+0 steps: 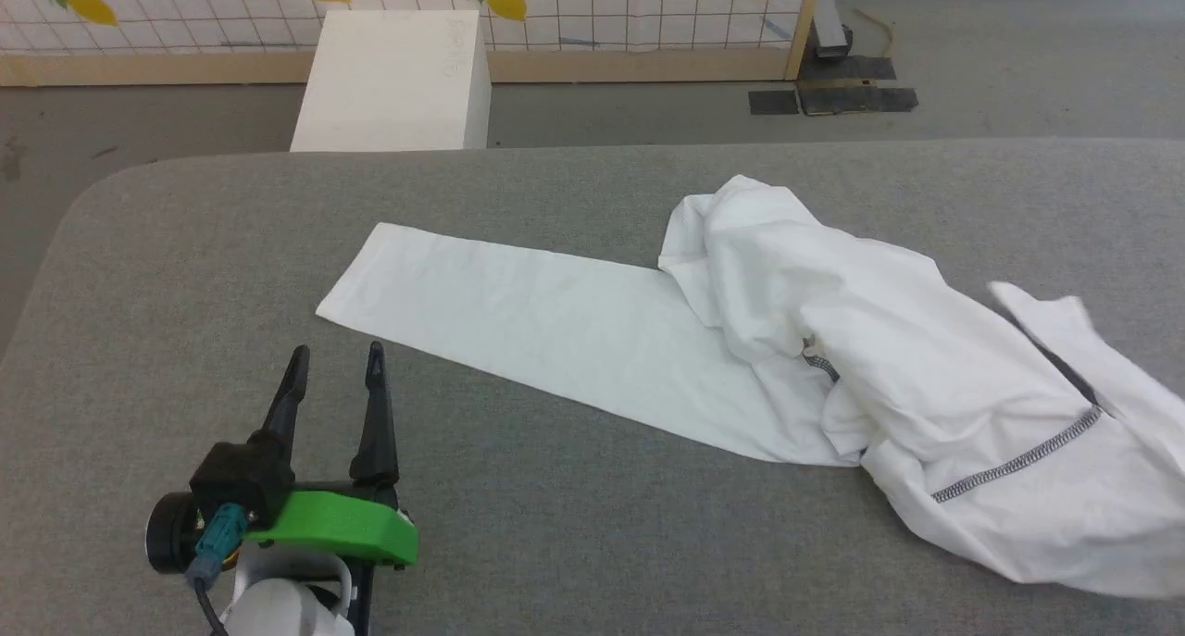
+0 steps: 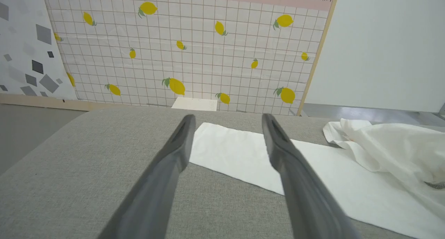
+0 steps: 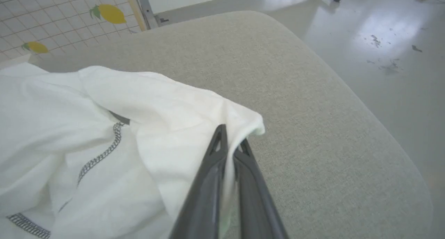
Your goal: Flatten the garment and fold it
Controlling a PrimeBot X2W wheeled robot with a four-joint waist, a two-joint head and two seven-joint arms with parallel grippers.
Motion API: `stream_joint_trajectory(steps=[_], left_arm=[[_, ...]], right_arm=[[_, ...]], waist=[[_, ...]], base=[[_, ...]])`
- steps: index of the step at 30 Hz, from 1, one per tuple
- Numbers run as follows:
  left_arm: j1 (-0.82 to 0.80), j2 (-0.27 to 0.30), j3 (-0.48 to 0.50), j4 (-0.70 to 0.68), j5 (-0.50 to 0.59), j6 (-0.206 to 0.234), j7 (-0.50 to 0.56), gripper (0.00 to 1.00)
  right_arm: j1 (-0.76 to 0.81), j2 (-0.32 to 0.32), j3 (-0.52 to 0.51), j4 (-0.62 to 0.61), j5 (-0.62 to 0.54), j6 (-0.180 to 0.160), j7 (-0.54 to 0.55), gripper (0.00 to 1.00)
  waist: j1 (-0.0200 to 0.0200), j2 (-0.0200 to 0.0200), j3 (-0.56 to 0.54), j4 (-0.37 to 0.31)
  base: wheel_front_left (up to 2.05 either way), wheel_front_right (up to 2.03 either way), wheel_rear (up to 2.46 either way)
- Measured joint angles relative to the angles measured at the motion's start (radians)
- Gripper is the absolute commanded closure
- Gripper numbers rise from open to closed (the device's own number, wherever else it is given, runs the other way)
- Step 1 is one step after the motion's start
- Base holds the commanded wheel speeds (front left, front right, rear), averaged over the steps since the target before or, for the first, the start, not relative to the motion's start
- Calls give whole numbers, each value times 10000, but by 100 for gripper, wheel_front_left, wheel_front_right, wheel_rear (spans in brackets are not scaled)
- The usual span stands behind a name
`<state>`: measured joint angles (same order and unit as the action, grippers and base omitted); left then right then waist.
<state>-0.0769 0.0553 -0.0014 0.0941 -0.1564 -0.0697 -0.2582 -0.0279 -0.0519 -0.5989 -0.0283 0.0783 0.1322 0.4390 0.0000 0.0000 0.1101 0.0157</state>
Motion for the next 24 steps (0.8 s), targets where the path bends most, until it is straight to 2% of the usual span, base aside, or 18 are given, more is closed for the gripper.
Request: stream_joint_trajectory(steps=[4, 5, 6, 11, 14, 18, 21, 24], left_arm=[[-1, -4, 23, 58, 2, -10, 0, 0], [-1, -4, 35, 73, 6, -12, 0, 0], [-1, -4, 33, 86, 31, -25, 0, 0], [-22, -4, -111, 144, 73, -153, 0, 0], [-206, -4, -717, 376, 105, -309, 0, 0], [-1021, -17, -2155, 1256, 140, -483, 288, 0], [-1845, -27, -3455, 2015, 148, -537, 1312, 0], [-2769, 163, -5333, 2612, -146, -546, 2629, 0]], right_arm=[[205, -6, -477, 1444, -25, -2, 393, 100], [273, 6, -391, 1753, 38, -2, 512, 58], [291, 36, -376, 1875, 113, -2, 385, 0], [173, 23, 73, 1580, 52, -2, -1592, 0], [86, 12, 882, 920, -184, -2, -2913, 0], [-46, 15, 1958, 399, -151, 0, -4006, 0], [-45, 17, 2694, 217, 17, 0, -4194, 0], [-52, 21, 3218, 270, 178, 0, -4276, 0]], waist=[[0, 0, 39, -187], [0, 0, 50, -249], [0, 0, 59, -298], [0, 0, 117, -522], [0, 0, 197, -635], [0, 0, 370, -847], [0, 0, 539, -1041], [0, 0, 744, -1256]], base=[[0, 0, 0], [0, 0, 0], [0, 0, 0], [0, 0, 0], [0, 0, 0], [0, 0, 0], [0, 0, 0], [0, 0, 0]])
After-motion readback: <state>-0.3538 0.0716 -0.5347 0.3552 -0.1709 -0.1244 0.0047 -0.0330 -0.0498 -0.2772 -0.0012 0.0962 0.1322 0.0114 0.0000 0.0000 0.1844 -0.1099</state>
